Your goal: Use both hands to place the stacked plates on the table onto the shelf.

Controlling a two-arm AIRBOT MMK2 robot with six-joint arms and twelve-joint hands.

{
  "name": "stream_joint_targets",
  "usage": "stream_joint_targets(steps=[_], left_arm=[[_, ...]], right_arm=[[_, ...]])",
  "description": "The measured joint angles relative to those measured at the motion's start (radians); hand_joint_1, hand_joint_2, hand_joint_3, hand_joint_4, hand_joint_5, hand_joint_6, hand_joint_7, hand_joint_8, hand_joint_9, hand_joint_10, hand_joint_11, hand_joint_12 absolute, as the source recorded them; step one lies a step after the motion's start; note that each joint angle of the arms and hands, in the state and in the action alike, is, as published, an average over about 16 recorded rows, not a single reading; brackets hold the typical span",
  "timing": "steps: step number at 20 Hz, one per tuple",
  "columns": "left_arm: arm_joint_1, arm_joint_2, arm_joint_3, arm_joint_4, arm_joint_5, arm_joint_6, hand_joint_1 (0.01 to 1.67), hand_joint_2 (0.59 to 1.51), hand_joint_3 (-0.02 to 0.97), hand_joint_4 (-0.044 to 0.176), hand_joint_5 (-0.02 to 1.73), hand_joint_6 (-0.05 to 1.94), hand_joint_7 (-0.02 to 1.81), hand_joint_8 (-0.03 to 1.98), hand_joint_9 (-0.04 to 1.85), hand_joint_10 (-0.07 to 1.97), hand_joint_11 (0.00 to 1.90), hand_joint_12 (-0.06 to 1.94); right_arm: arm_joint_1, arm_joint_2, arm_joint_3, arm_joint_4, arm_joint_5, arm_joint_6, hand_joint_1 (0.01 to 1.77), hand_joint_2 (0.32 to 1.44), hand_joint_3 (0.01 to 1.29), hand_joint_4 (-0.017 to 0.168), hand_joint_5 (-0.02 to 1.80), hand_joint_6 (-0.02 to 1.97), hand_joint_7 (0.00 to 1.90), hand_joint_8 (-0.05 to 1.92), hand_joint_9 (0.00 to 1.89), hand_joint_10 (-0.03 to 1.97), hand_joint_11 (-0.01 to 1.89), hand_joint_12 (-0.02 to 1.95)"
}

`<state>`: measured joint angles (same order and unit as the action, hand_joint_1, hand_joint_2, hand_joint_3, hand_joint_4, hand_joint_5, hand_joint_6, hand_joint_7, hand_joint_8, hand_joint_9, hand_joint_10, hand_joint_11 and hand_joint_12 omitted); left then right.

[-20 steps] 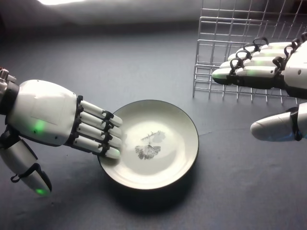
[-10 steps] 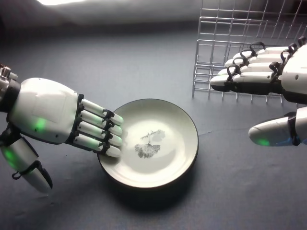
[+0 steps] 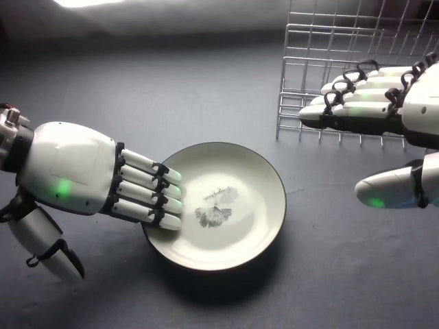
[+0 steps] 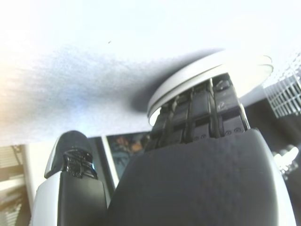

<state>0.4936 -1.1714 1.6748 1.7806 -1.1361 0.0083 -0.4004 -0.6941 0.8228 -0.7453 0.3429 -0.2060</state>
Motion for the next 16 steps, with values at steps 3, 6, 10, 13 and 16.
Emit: stream_joint_targets(steps=[3,6,10,13,16], left_arm=[[0.005,-0.005,-0.016,-0.006,0.010,0.003,0.01,1.113,0.017,-0.002,-0.01,-0.02,0.00,-0.01,0.02,0.00,0.01,0.01],[0.008,-0.011,-0.032,-0.012,0.021,0.005,0.01,1.114,0.017,-0.003,-0.01,-0.02,0.00,-0.02,0.02,0.00,0.01,0.01],[0.007,-0.023,-0.049,-0.016,0.034,0.006,0.01,1.115,0.017,-0.004,-0.01,-0.02,-0.01,-0.02,0.02,0.00,0.01,0.01],[0.002,-0.036,-0.059,-0.018,0.041,0.007,0.01,1.116,0.017,-0.005,-0.01,-0.02,-0.01,-0.02,0.02,-0.01,0.01,0.01],[-0.005,-0.048,-0.063,-0.017,0.047,0.006,0.01,1.116,0.018,-0.005,-0.01,-0.02,-0.01,-0.02,0.02,-0.01,0.01,0.01]], right_arm=[[0.000,0.000,-0.002,0.000,0.001,0.000,0.02,1.30,0.02,-0.005,0.05,0.01,0.05,0.01,0.02,-0.01,0.02,0.01],[0.000,0.000,-0.005,0.000,0.001,0.000,0.02,1.30,0.02,-0.004,0.04,0.01,0.04,0.01,0.02,-0.01,0.02,0.01],[0.000,0.000,-0.007,0.000,0.003,0.000,0.02,1.31,0.02,-0.004,0.04,0.01,0.04,0.01,0.02,-0.01,0.02,0.01],[0.000,-0.002,-0.001,-0.010,0.007,0.000,0.02,1.31,0.02,-0.004,0.03,0.01,0.04,0.01,0.02,-0.01,0.02,0.01],[-0.002,-0.007,0.020,-0.035,0.026,0.000,0.02,1.31,0.02,-0.004,0.03,0.01,0.04,0.01,0.02,-0.01,0.02,0.01]])
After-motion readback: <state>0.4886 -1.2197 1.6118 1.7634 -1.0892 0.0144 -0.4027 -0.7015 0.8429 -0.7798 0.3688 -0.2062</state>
